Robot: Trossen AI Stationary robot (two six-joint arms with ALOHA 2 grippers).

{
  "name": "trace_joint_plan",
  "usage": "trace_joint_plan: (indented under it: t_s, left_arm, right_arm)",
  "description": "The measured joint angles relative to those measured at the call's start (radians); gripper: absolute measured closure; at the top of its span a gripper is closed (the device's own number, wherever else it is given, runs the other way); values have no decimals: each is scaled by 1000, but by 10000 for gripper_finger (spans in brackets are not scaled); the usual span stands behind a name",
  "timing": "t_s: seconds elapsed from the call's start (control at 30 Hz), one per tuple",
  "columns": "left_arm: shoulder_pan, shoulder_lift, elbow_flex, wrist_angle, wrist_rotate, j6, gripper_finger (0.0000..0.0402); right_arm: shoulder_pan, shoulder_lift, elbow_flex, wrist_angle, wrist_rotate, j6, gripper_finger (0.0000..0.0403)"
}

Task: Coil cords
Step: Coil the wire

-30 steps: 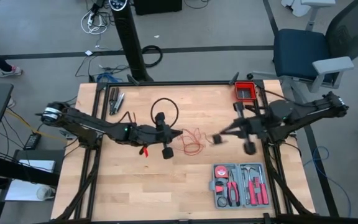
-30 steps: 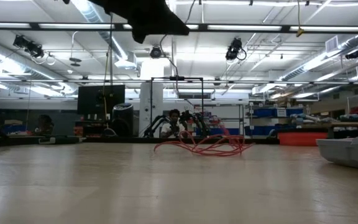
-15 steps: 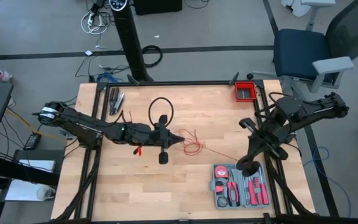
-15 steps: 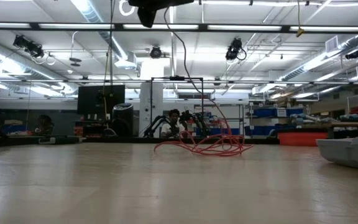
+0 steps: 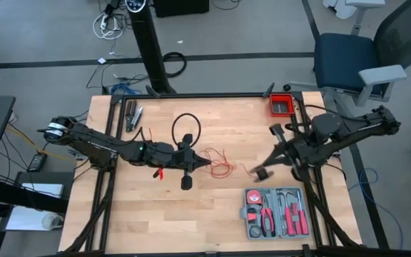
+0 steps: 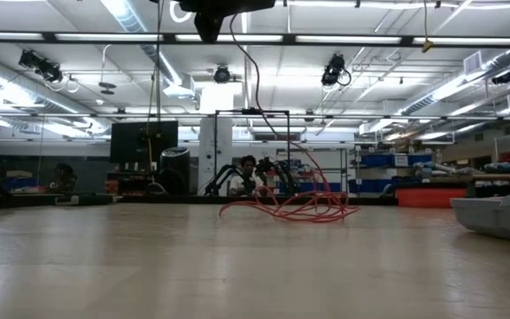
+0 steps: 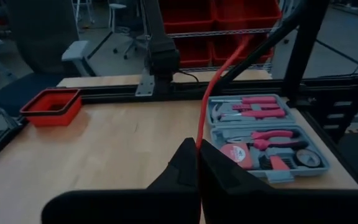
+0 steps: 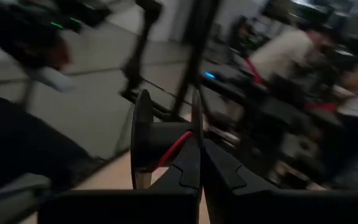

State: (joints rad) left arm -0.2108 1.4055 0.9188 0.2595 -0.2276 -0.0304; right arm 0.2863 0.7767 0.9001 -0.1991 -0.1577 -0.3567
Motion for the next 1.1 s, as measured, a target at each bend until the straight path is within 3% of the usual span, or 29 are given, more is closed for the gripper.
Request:
trace_joint_plan:
  t_s: [0.17,0.57,0.83,1.1]
  left_arm:
    - [0,0,0,-10,3,-6,401]
    - [-1,-7,0,-13,31,-11,399]
    - [-1,-88,1,6,4,-56,399]
    - [-1,-100,2,90,-15,-51,399]
  right_arm:
    - [0,0,0,13,119,-8,402]
    - [0,28,0,-139,357,-9,402]
    - [-2,104,0,-163,488,-6,402]
    - [-2,230,0,-163,729,-4,402]
